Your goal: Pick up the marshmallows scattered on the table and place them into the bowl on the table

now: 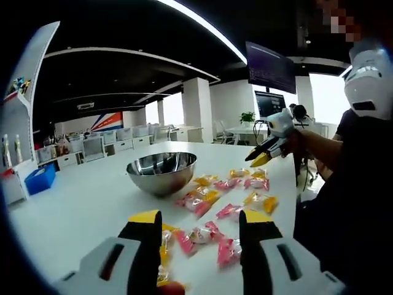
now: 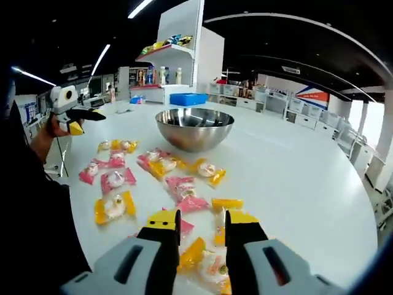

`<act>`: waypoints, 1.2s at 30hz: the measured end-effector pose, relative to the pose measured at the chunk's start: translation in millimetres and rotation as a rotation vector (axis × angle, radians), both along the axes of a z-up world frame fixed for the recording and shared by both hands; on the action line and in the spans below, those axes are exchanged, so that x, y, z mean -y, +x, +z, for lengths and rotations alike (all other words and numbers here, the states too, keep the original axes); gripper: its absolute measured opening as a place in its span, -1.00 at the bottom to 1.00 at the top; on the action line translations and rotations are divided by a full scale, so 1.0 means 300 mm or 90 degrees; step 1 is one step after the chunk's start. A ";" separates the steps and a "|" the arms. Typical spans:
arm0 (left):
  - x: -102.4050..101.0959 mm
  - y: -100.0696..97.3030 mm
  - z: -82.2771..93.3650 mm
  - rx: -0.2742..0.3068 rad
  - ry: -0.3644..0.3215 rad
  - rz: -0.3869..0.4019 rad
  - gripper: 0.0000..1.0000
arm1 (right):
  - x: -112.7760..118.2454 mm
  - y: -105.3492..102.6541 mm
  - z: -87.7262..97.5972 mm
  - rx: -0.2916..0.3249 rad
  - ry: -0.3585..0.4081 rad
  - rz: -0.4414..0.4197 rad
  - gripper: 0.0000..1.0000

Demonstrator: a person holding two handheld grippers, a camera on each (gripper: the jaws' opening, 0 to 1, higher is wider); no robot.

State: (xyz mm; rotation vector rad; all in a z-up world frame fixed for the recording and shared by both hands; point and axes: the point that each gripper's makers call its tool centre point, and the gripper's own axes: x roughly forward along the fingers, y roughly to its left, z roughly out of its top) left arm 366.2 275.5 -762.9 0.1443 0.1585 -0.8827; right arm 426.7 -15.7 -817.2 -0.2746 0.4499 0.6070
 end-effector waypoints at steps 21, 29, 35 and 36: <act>0.053 -0.021 0.010 0.007 0.006 -0.026 0.02 | 0.015 0.118 -0.102 -0.038 -0.015 -0.008 -0.41; 0.050 -0.017 0.003 0.004 0.005 -0.025 0.01 | 0.029 0.127 -0.132 -0.045 0.004 -0.017 -0.41; 0.049 -0.019 -0.001 0.002 0.003 -0.026 0.00 | 0.024 0.123 -0.131 -0.044 0.022 -0.025 -0.41; 0.049 -0.019 -0.002 0.002 0.003 -0.026 0.00 | 0.024 0.123 -0.131 -0.044 0.022 -0.025 -0.42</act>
